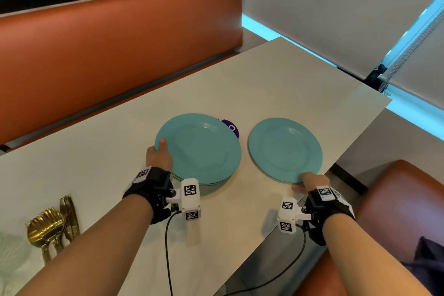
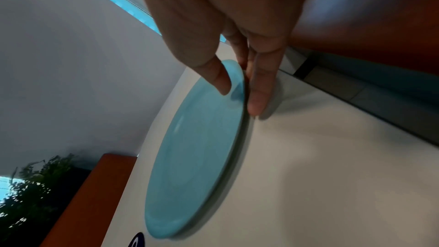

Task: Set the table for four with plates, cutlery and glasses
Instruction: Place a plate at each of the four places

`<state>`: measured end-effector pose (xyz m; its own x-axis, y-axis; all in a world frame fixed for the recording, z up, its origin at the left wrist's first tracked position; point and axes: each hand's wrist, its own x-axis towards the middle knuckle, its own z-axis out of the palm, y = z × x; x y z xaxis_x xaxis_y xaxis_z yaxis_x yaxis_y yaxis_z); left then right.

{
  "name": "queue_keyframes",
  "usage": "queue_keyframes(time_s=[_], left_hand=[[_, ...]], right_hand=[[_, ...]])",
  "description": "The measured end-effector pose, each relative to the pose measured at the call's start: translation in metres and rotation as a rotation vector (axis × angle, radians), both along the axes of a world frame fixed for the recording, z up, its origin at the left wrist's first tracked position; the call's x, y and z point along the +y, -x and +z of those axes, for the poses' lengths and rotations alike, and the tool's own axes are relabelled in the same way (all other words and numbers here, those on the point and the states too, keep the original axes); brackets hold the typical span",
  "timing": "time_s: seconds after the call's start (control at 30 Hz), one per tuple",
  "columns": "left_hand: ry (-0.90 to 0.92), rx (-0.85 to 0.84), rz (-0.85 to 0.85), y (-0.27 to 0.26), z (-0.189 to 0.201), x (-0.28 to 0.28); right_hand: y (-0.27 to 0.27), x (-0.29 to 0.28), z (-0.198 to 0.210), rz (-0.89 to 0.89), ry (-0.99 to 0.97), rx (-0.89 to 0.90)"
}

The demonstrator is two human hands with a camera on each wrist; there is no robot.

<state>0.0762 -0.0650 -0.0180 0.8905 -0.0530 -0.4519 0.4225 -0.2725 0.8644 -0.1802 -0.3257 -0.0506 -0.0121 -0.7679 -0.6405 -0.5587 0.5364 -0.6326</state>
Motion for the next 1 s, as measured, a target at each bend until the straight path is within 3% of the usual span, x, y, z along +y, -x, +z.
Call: queue_keyframes(time_s=[0.1,0.2,0.27,0.33,0.43,0.6,0.73,1.0], left_hand=[[0.011,0.012,-0.007,0.003,0.003,0.002],[0.032,0.036,-0.025,0.006,0.005,0.008],[0.052,0.059,-0.060,0.011,0.006,0.013],[0.057,0.073,-0.090,0.017,0.006,0.021],[0.037,0.085,-0.165,0.026,0.003,0.035],[0.049,0.111,-0.229,0.039,-0.009,0.065],[0.048,0.116,-0.243,0.036,-0.038,0.086],[-0.033,0.069,-0.261,0.051,0.002,0.120]], right_hand=[[0.000,0.017,0.016,0.013,-0.014,-0.010],[-0.007,0.042,0.031,0.023,0.146,0.045],[-0.020,0.069,0.036,0.121,0.234,0.013],[-0.033,0.098,0.036,0.252,0.175,-0.105],[-0.049,0.139,0.036,0.297,0.085,-0.219],[-0.043,0.177,0.024,0.265,0.183,-0.079],[-0.027,0.198,0.024,0.182,-0.089,-0.238],[0.000,0.226,0.029,0.078,-0.266,-0.439]])
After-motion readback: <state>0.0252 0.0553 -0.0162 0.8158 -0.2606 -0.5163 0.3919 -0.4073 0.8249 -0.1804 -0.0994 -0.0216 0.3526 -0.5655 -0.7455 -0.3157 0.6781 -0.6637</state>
